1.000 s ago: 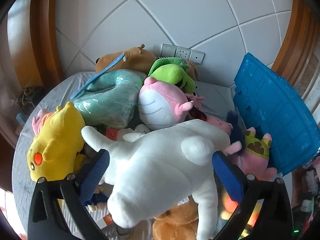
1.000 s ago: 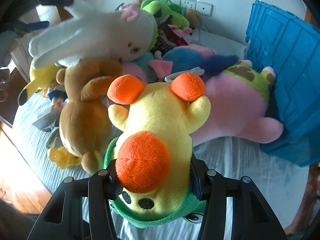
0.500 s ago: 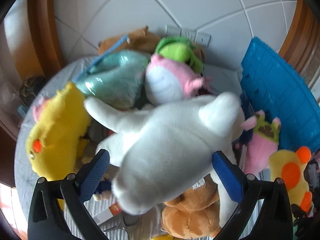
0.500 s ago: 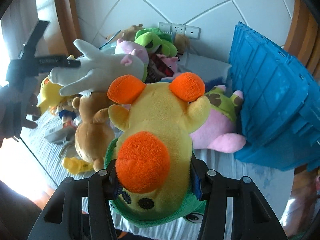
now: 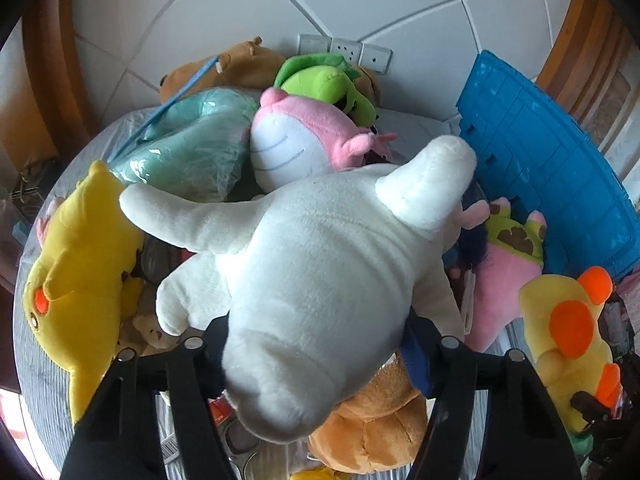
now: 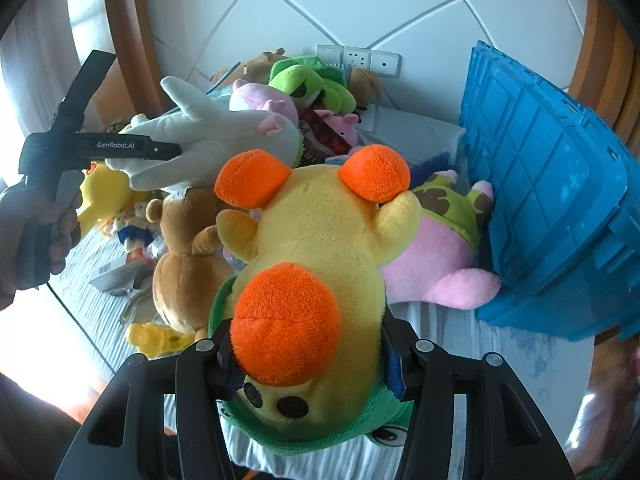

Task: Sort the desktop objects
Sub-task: 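Lift the white plush with the left gripper while the right holds the duck, then carry both plushes over the blue crate and open both grippers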

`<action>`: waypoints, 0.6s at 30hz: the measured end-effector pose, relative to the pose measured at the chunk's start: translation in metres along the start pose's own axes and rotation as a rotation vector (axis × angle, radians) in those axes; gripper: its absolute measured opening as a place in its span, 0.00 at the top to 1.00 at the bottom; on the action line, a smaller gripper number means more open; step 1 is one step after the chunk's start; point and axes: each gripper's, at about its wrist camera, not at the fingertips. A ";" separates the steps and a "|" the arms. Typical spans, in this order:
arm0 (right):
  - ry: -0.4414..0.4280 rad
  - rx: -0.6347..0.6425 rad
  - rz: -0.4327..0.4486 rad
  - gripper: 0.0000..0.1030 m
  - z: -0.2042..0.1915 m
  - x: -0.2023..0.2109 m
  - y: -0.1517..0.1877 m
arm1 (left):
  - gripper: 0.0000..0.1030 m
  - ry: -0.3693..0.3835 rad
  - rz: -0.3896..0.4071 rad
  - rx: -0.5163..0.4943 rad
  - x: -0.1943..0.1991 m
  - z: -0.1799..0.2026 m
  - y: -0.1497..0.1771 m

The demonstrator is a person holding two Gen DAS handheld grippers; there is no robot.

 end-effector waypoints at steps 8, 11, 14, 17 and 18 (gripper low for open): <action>0.012 -0.001 0.021 0.49 0.001 0.009 -0.003 | 0.40 -0.020 0.062 -0.030 0.030 0.016 -0.010; 0.024 0.001 0.041 0.49 0.002 0.015 -0.007 | 0.40 -0.023 0.084 -0.049 0.044 0.024 -0.014; 0.033 -0.002 0.061 0.49 0.003 0.023 -0.013 | 0.40 -0.023 0.110 -0.066 0.062 0.033 -0.020; 0.050 -0.006 0.087 0.49 0.003 0.035 -0.023 | 0.40 -0.020 0.146 -0.089 0.086 0.045 -0.027; 0.057 -0.010 0.099 0.49 0.004 0.041 -0.027 | 0.40 -0.017 0.160 -0.098 0.095 0.051 -0.031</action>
Point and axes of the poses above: each gripper's, at about its wrist camera, not at the fingertips, and x roughly against the way its jaws point, z to its right, y to its underside, and after that the axes turned 4 degrees about y, right-handed
